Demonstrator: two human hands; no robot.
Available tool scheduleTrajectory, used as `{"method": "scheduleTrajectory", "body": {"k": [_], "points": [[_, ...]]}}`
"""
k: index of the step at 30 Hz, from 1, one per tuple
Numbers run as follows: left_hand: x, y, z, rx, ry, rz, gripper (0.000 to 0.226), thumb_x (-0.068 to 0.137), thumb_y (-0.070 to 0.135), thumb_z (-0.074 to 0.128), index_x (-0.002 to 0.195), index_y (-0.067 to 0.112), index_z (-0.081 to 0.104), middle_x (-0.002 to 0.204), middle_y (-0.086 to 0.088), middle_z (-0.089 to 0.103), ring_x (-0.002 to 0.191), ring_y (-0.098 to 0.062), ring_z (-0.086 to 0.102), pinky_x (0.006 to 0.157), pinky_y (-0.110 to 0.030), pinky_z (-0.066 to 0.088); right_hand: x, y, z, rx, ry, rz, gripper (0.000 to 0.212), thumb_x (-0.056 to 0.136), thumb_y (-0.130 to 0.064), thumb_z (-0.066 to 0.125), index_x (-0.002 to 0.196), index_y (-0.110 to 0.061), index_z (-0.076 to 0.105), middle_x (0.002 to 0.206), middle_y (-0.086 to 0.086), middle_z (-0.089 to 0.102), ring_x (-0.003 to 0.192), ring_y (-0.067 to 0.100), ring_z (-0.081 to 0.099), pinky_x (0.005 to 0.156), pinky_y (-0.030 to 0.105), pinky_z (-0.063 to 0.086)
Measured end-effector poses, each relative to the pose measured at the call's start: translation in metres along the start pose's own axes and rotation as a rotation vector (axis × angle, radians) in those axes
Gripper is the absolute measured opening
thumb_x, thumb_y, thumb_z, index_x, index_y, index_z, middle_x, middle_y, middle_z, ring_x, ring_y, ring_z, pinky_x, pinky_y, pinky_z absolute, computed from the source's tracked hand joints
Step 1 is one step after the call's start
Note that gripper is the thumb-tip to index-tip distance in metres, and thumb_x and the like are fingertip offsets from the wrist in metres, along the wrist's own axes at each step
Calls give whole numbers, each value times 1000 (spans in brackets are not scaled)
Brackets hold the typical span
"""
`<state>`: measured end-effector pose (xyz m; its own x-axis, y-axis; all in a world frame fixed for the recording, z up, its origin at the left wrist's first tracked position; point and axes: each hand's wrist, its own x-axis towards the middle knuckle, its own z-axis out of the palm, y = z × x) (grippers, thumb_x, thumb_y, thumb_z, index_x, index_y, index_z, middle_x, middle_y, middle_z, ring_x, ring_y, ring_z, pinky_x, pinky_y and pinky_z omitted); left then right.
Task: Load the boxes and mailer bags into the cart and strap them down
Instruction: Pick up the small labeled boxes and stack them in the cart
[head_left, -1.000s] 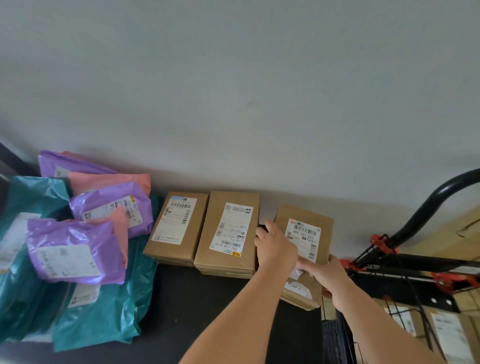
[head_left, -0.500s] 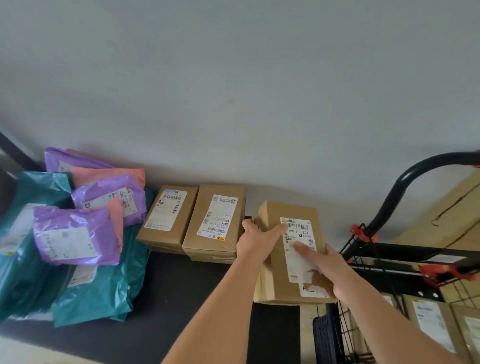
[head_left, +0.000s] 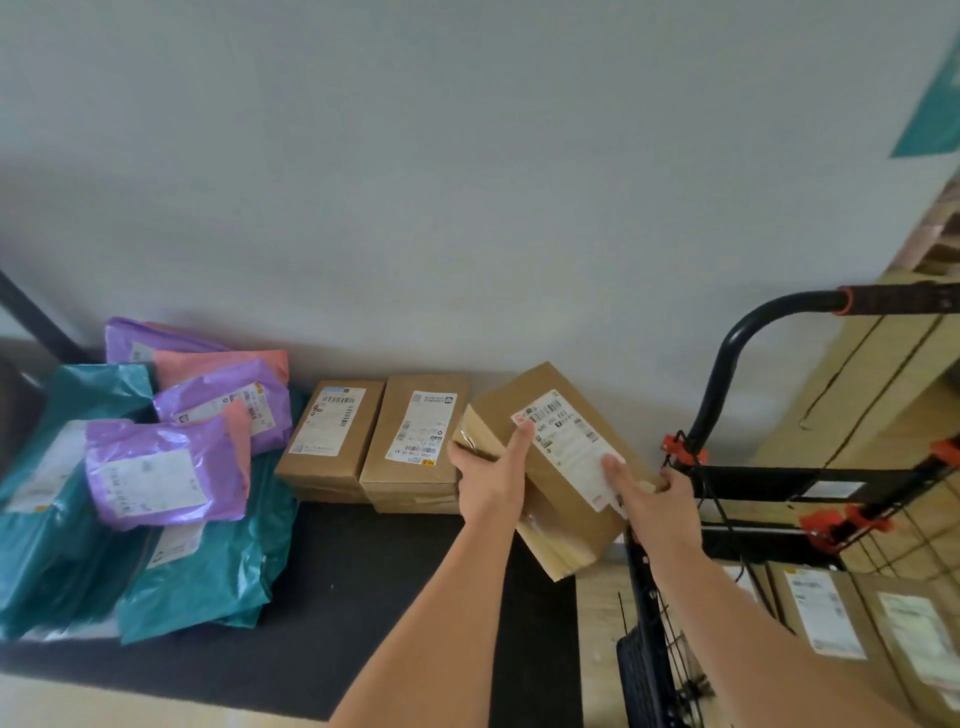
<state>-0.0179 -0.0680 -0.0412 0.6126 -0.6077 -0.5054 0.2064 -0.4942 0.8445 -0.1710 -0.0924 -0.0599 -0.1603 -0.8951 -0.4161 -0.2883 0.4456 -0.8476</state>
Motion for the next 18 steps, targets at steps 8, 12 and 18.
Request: {"method": "scheduleTrajectory", "body": {"k": [8,12,18], "points": [[-62,-50,-31,-100,-50,-65,120,70,62,75,153,34,-7,142,-8,43,127,-36,46,99,-55,46,-64,34,-14,387,-125,341,84,74,-60,73,142,-31,32,105,3,57,94,27,56,78,52,51],[-88,-68,-38,-94,-133,-104,117,69,65,73,151,39,-6,138,-6,44,121,-35,49,92,-56,51,-90,56,-36,445,-51,310,75,75,-55,76,135,-30,39,106,6,62,94,27,61,77,49,54],[-111,-80,-33,91,-204,-157,96,78,76,52,151,25,17,144,-9,42,128,-34,46,105,-55,39,-111,81,-83,461,90,263,75,68,-51,83,130,-25,49,106,5,67,95,26,66,88,50,54]]}}
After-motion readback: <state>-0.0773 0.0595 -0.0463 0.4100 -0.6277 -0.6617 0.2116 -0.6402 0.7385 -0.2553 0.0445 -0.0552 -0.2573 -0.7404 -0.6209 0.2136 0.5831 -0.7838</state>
